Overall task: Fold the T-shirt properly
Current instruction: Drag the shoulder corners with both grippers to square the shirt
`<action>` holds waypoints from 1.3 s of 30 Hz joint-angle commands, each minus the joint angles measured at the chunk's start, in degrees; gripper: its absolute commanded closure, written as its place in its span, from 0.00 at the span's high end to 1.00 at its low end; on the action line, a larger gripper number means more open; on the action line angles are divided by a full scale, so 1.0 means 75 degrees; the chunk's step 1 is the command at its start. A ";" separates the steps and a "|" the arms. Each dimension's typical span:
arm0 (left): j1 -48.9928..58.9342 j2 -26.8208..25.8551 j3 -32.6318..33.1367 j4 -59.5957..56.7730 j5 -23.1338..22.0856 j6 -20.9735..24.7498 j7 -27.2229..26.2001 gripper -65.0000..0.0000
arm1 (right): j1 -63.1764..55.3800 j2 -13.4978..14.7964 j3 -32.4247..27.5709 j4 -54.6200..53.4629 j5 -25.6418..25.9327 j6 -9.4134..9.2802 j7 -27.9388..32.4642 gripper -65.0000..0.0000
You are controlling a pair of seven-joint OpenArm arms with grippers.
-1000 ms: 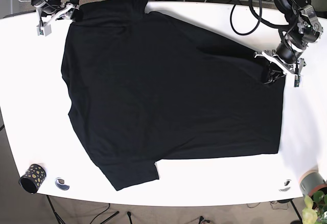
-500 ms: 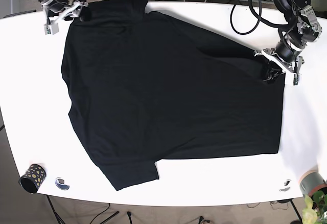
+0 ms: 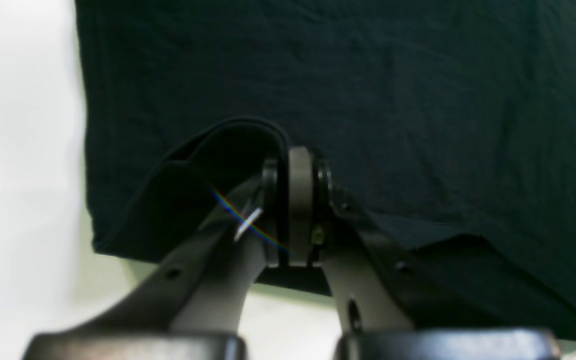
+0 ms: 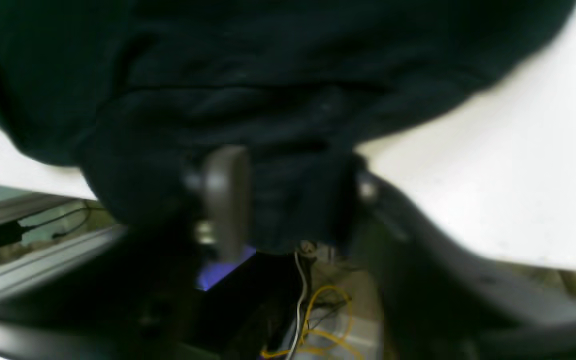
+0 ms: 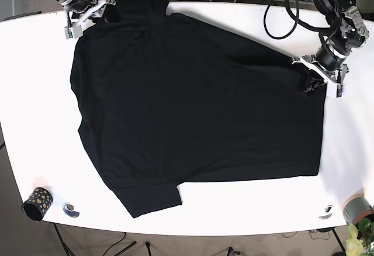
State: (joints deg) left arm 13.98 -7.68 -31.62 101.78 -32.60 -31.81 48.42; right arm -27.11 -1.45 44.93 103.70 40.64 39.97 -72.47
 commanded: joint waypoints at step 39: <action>0.1553 -0.0212 -0.2694 0.1006 -0.2329 -0.1092 0.0500 0.00 | 0.1124 0.0458 0.0439 0.1277 0.0682 0.0005 -0.0518 0.00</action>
State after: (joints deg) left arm 25.76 -7.53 -50.87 108.22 -48.90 -39.33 53.39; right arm -19.53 0.82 48.36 113.01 45.65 39.90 -76.84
